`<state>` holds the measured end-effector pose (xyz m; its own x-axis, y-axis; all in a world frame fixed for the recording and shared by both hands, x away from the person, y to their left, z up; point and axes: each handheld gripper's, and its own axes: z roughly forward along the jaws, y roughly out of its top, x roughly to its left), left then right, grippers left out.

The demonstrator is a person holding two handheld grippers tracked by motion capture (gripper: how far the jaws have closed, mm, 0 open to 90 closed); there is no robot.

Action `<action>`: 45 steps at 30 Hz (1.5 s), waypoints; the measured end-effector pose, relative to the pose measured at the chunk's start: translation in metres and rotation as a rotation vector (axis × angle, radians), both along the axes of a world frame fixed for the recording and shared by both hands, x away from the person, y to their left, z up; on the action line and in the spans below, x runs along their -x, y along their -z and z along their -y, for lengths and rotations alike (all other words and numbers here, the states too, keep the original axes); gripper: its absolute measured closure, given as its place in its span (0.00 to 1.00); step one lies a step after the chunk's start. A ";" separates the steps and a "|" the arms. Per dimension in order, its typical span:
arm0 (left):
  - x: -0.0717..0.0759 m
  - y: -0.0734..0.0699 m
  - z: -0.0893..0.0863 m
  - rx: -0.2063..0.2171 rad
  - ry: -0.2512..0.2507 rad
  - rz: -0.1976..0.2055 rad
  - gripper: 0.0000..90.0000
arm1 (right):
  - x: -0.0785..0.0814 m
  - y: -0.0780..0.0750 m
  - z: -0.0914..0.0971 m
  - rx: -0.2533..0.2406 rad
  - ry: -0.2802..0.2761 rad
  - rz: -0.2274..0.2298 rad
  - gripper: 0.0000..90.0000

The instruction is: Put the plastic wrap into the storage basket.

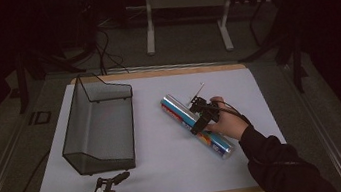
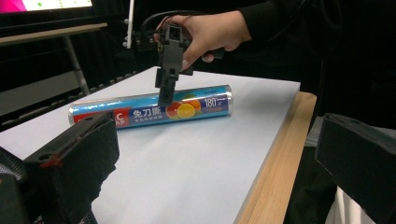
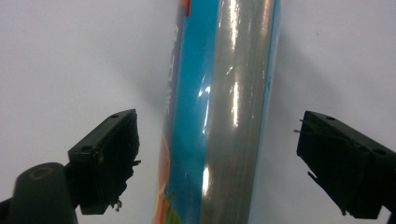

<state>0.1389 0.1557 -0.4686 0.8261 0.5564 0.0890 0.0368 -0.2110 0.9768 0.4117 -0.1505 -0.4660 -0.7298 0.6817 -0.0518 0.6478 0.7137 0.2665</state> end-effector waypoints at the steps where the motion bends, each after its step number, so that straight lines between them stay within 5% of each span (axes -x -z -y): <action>1: 0.000 0.000 0.000 0.000 0.001 -0.002 0.01 | -0.001 0.001 0.000 0.009 -0.001 -0.005 0.14; 12: -0.001 0.000 0.000 0.003 0.004 -0.005 0.00 | -0.019 0.013 -0.011 0.043 0.034 -0.097 0.13; 23: -0.001 0.000 -0.001 0.005 0.005 -0.009 0.01 | -0.032 0.022 -0.019 0.068 0.057 -0.135 0.15; 26: -0.001 0.000 -0.001 0.005 0.006 -0.008 0.00 | -0.036 0.025 -0.021 0.078 0.068 -0.149 0.23; 34: -0.001 0.001 -0.001 0.005 0.007 -0.010 0.01 | -0.041 0.034 -0.023 0.084 0.074 -0.198 0.25; 35: -0.001 0.001 -0.001 0.005 0.007 -0.009 0.00 | -0.039 0.039 -0.024 0.085 0.037 -0.223 0.32; 38: -0.001 0.000 -0.001 0.006 0.005 -0.009 0.01 | -0.036 0.038 -0.028 0.097 0.095 -0.207 0.35; 45: -0.001 0.000 -0.002 0.010 0.004 -0.009 0.01 | -0.036 0.036 -0.028 0.098 0.114 -0.211 0.35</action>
